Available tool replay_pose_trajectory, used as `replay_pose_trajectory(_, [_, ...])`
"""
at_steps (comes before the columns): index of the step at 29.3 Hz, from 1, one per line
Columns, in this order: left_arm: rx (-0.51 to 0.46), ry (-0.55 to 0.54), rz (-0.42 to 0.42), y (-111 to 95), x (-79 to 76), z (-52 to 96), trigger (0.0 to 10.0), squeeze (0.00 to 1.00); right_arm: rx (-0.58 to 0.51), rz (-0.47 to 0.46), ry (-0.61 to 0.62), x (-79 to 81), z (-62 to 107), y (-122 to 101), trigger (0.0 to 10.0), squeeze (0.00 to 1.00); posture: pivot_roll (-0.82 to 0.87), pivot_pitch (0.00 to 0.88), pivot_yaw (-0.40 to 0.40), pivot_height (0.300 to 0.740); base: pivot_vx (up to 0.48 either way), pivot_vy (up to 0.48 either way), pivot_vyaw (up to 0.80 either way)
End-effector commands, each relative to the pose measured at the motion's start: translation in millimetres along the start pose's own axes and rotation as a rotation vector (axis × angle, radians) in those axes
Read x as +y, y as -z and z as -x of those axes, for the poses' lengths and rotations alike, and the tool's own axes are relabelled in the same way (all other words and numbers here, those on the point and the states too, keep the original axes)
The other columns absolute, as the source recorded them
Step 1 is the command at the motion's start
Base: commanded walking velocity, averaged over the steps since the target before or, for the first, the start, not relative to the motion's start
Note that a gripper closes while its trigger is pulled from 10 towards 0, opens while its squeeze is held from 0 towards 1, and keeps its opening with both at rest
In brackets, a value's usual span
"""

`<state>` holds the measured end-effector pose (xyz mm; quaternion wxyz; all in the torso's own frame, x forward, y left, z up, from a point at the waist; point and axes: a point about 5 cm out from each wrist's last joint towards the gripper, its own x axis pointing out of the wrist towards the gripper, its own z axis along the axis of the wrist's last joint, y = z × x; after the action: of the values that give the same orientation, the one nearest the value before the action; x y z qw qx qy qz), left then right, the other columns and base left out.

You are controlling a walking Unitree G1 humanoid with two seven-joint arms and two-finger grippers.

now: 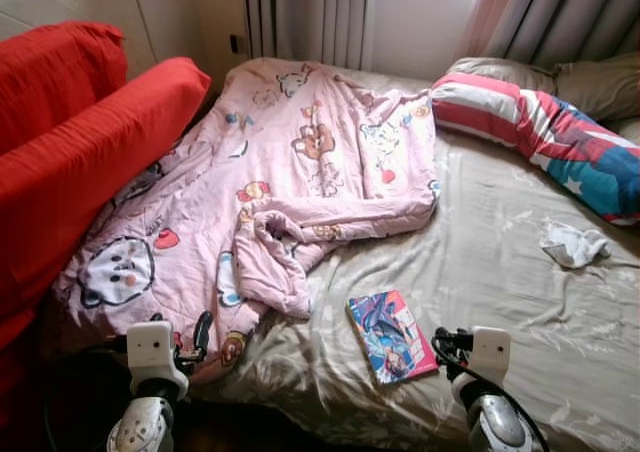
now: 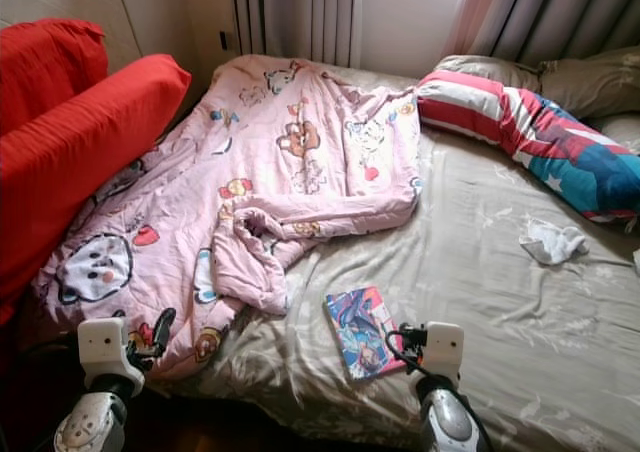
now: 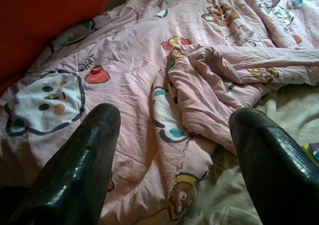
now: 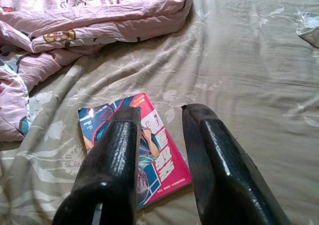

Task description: Clean up the room

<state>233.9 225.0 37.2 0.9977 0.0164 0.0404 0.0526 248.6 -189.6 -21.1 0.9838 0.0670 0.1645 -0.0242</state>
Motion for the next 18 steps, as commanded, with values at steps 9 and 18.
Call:
replay_pose_trajectory(9, [-0.006, 0.016, 0.002, -3.7, -0.6, -0.6, 10.0, 0.0, 0.046, 0.01, 0.015, -3.1, 0.7, 4.7, 10.0, 0.0, 0.09, 0.094, -0.028, 0.72, 0.0, 0.0, 0.0])
replay_pose_trajectory(18, [-0.005, 0.018, -0.001, -4.7, -1.1, -1.6, 10.0, 0.0, 0.042, 0.005, 0.011, -2.2, 0.7, 4.5, 10.0, 0.0, 0.09, 0.098, -0.027, 0.676, 0.0, 0.0, 0.0])
